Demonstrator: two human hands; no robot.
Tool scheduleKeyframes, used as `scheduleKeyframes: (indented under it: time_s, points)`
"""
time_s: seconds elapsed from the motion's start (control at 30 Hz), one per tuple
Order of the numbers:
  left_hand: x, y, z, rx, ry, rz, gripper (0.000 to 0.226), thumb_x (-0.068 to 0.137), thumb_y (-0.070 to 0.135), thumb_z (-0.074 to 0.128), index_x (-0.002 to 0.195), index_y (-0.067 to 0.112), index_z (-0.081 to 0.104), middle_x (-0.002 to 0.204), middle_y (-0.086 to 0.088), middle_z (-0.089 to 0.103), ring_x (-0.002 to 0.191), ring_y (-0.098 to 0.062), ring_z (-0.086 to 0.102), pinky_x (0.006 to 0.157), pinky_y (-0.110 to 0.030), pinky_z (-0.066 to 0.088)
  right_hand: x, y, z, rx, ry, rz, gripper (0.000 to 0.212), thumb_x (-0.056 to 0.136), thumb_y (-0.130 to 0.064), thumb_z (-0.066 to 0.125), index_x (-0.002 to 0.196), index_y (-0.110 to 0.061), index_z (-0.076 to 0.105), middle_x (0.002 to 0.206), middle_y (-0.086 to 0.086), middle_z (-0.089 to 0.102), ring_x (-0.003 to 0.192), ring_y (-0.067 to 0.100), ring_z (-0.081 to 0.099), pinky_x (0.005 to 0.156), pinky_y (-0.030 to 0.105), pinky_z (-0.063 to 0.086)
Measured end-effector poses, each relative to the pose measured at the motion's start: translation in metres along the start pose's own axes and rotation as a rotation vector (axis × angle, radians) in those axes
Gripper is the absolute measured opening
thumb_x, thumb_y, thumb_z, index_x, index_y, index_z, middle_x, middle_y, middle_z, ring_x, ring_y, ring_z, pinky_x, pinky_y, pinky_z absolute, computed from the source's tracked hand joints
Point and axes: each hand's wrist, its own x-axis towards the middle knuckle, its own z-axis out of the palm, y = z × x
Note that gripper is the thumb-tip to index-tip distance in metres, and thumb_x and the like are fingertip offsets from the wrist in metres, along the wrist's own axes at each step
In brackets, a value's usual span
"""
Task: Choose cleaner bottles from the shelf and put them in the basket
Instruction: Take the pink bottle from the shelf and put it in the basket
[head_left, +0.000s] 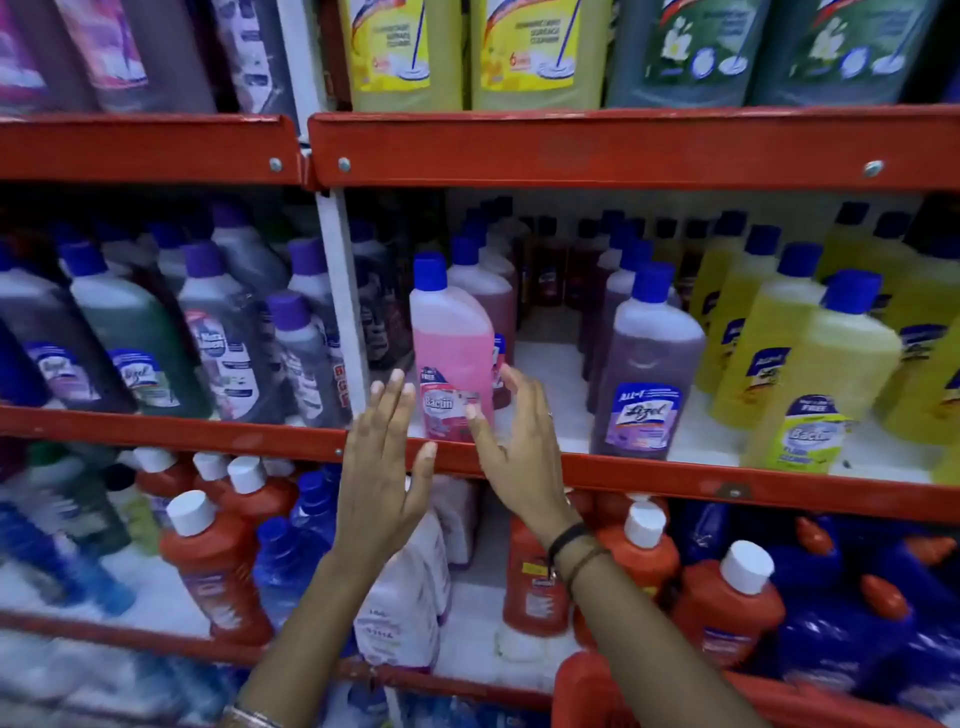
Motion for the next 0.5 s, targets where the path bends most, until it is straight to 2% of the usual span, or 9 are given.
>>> scheduleKeyframes:
  time_s: [0.1, 0.17, 0.23, 0.33, 0.4, 0.5]
  points:
    - [-0.007, -0.028, 0.009, 0.094, -0.121, -0.115, 0.064, 0.092, 0.042, 0.033, 0.145, 0.013, 0.010, 0.155, -0.006, 0.007, 0.141, -0.021, 0.001, 0.112, -0.051, 0.010, 0.018, 0.004, 0.015, 0.119, -0.057, 0.136, 0.067, 0.082, -0.028, 0.068, 0.136, -0.013, 0.033, 0.136, 0.008, 0.044, 0.120, 0.011, 0.044, 0.103, 0.029, 0.039]
    - [-0.014, -0.044, 0.018, 0.140, -0.209, -0.139, 0.069, 0.091, 0.050, 0.029, 0.145, 0.016, 0.003, 0.155, -0.006, -0.001, 0.140, -0.020, -0.006, 0.112, -0.051, 0.006, 0.033, 0.007, 0.024, 0.231, -0.133, 0.231, 0.075, 0.075, -0.027, 0.075, 0.136, -0.015, 0.033, 0.134, 0.008, 0.050, 0.117, 0.012, 0.051, 0.099, 0.029, 0.044]
    - [-0.017, -0.054, 0.024, 0.203, -0.276, -0.124, 0.073, 0.090, 0.057, 0.024, 0.145, 0.018, -0.002, 0.155, -0.006, -0.005, 0.140, -0.021, -0.010, 0.111, -0.051, 0.003, 0.043, 0.012, 0.029, 0.320, -0.184, 0.298, 0.074, 0.069, -0.028, 0.079, 0.130, -0.020, 0.039, 0.124, 0.007, 0.060, 0.109, 0.017, 0.061, 0.096, 0.037, 0.051]
    - [-0.019, -0.061, 0.032, 0.269, -0.359, -0.107, 0.075, 0.089, 0.063, 0.019, 0.145, 0.018, -0.002, 0.154, -0.007, -0.006, 0.140, -0.023, -0.011, 0.111, -0.051, 0.003, 0.054, 0.018, 0.031, 0.463, -0.235, 0.372, 0.056, 0.065, -0.019, 0.083, 0.112, -0.029, 0.053, 0.113, 0.010, 0.067, 0.101, 0.023, 0.067, 0.089, 0.049, 0.054]
    - [-0.019, -0.063, 0.033, 0.298, -0.381, -0.103, 0.076, 0.088, 0.062, 0.022, 0.145, 0.017, -0.001, 0.154, -0.009, -0.005, 0.140, -0.025, -0.011, 0.110, -0.049, 0.002, 0.053, 0.017, 0.031, 0.510, -0.216, 0.384, 0.053, 0.065, -0.013, 0.083, 0.107, -0.029, 0.055, 0.111, 0.012, 0.068, 0.100, 0.025, 0.067, 0.087, 0.050, 0.055]
    - [-0.019, -0.062, 0.034, 0.312, -0.390, -0.098, 0.080, 0.087, 0.062, 0.028, 0.145, 0.017, -0.002, 0.154, -0.011, -0.003, 0.139, -0.027, -0.011, 0.109, -0.046, 0.000, 0.044, 0.008, 0.029, 0.449, -0.074, 0.334, 0.061, 0.065, -0.022, 0.083, 0.117, -0.023, 0.050, 0.113, 0.007, 0.064, 0.101, 0.022, 0.064, 0.082, 0.037, 0.058]
